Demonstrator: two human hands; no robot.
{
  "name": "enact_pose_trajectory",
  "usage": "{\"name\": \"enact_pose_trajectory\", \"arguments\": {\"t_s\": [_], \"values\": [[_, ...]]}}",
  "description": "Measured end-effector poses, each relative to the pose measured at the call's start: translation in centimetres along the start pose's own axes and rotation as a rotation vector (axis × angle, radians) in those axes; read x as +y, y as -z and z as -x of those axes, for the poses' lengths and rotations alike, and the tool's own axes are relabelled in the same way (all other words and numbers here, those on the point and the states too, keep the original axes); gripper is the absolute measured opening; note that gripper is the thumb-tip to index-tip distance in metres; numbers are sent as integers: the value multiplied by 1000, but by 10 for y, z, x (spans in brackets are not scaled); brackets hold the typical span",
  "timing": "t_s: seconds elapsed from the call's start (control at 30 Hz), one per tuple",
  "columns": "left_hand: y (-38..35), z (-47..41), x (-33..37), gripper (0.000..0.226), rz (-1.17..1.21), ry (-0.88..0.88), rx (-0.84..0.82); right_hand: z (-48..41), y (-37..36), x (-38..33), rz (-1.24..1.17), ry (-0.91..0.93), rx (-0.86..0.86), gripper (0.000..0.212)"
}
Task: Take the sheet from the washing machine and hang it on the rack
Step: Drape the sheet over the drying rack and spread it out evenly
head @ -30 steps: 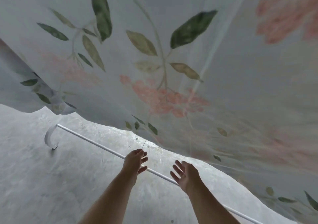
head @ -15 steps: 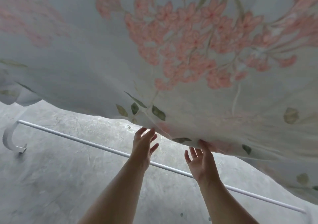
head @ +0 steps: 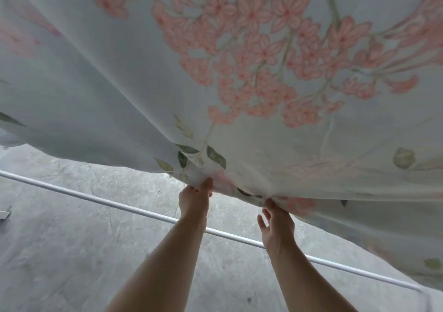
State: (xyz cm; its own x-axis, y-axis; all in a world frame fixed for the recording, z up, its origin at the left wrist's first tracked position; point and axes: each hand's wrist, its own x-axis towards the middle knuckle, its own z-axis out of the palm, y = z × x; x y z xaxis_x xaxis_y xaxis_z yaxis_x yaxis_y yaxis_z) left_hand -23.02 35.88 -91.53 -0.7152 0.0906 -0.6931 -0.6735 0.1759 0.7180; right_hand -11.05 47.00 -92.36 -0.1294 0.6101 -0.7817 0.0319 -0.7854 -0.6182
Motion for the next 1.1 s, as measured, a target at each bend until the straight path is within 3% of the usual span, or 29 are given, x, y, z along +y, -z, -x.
{"name": "enact_pose_trajectory", "arguments": {"t_s": [0.03,0.13,0.2,0.47,0.73,0.93,1.1], "values": [[1,-2,-2,18,-5,32,-18,0,2,2,44,-41,-8,10],[15,6,-3,63,1,189,-127,17,8,10,241,-174,-95,19],[30,19,5,72,-11,220,-163,42,5,8,364,-151,-149,23],[105,120,111,42,-92,7,-216,184,-57,-61,508,80,-449,18],[233,282,256,9,-131,-126,-179,410,-114,-144,749,351,-670,16],[306,370,374,14,-63,-312,-50,554,-163,-202,838,485,-877,13],[333,388,403,4,53,-342,25,587,-192,-205,875,472,-932,13]]}}
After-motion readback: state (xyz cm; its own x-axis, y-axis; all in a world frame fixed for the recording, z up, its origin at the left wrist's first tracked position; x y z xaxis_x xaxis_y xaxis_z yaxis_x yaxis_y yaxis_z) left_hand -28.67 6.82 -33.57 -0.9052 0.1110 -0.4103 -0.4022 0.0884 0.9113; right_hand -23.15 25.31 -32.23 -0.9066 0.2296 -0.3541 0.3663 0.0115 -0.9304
